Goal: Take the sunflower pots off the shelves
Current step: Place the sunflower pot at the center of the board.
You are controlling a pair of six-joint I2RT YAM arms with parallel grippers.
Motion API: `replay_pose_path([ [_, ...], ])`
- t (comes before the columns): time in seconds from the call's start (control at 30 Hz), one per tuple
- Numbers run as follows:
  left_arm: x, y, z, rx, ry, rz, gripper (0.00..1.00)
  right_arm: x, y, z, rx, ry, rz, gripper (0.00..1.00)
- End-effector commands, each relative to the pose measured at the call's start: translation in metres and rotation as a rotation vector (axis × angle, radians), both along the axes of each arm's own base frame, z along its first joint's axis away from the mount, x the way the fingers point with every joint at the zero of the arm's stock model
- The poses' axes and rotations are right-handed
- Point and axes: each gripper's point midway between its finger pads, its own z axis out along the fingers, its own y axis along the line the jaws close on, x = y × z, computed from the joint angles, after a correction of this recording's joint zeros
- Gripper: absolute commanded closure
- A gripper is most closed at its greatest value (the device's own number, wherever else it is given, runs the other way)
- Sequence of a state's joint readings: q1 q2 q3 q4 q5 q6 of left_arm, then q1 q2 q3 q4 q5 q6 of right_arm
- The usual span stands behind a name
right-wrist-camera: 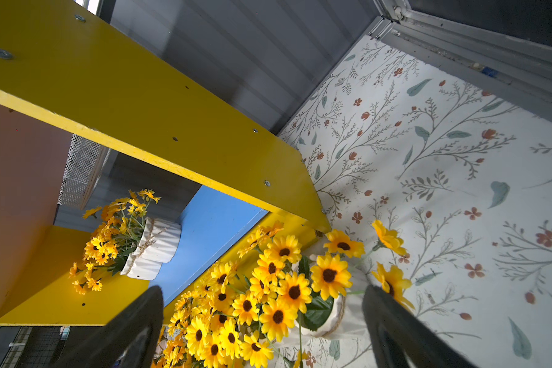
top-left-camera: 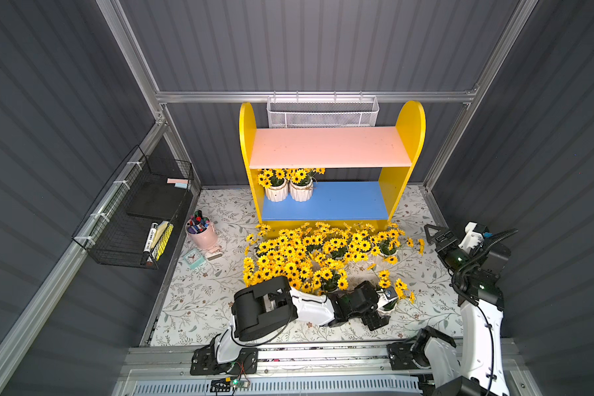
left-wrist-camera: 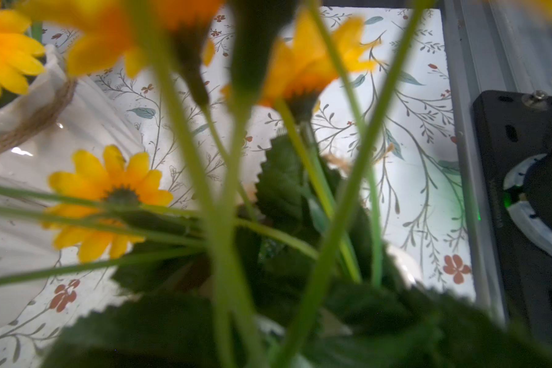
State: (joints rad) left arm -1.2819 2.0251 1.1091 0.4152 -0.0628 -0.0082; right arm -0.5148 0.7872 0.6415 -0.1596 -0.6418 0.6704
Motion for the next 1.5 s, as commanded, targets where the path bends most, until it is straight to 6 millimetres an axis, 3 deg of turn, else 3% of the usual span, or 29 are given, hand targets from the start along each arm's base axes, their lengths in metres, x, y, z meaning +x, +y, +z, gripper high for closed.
replay_pose_path([
  [0.0, -0.002, -0.009, 0.042, -0.064, -0.043, -0.04, 0.01, 0.001, 0.001, 0.007, 0.002, -0.026, 0.011, 0.01],
  [0.23, 0.0, -0.01, 0.061, -0.054, -0.086, -0.059, 0.01, 0.0, 0.001, 0.008, -0.002, -0.026, 0.012, 0.01],
  [0.5, 0.016, -0.003, 0.041, -0.016, -0.076, -0.04, 0.01, -0.001, 0.004, 0.01, 0.004, -0.027, 0.021, 0.01],
  [0.73, 0.019, 0.007, 0.043, -0.052, 0.013, -0.096, 0.01, 0.0, 0.005, 0.011, 0.012, -0.034, 0.032, 0.01],
  [1.0, 0.001, 0.001, 0.077, -0.086, 0.051, -0.218, 0.01, 0.002, 0.007, 0.012, 0.015, -0.04, 0.047, 0.01],
  [1.17, 0.004, -0.004, 0.055, -0.036, 0.087, -0.246, 0.01, 0.002, 0.009, 0.015, 0.023, -0.045, 0.063, 0.01],
  [1.47, 0.024, 0.005, 0.094, -0.018, -0.047, -0.186, 0.0, 0.003, 0.01, 0.014, 0.026, -0.043, 0.069, 0.01],
])
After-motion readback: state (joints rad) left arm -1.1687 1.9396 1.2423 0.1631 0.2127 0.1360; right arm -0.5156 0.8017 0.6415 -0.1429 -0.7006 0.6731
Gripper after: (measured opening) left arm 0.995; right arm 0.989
